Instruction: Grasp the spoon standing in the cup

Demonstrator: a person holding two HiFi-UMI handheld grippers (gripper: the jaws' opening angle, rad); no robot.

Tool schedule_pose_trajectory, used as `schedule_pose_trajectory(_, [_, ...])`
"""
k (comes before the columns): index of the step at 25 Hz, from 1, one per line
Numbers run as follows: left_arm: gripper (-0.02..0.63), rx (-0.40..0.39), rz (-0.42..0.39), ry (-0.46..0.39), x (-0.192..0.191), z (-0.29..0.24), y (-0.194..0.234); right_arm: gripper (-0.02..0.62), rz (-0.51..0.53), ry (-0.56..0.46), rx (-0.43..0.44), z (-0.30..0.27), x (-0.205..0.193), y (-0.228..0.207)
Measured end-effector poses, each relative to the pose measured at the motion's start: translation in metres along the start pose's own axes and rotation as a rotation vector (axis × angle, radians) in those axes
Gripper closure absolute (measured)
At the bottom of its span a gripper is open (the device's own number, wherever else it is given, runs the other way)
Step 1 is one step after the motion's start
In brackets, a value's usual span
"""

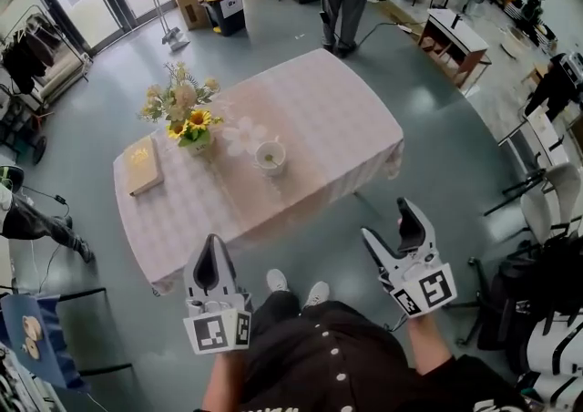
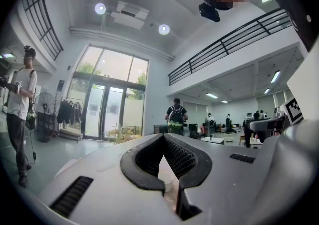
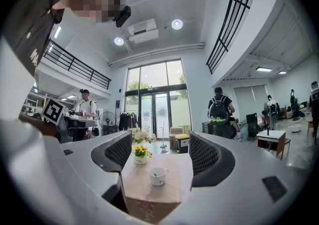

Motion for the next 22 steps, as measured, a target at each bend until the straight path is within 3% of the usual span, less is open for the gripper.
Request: schedule_pose_trajectory(22, [0.589,0.13,-0.032,-0.043,-0.014,-0.069,0.097,0.256,-0.008,-0.028,0.131,-0.152,-0.039,0.01])
Point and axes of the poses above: the fingertips, and each gripper's own axes: z backward along the fingers, y to its left, x out of its top, the point moved 1 cm from there along z, backward along the fingers, and after that the axes turned 15 degrees about -y, right-handed, at the moved point
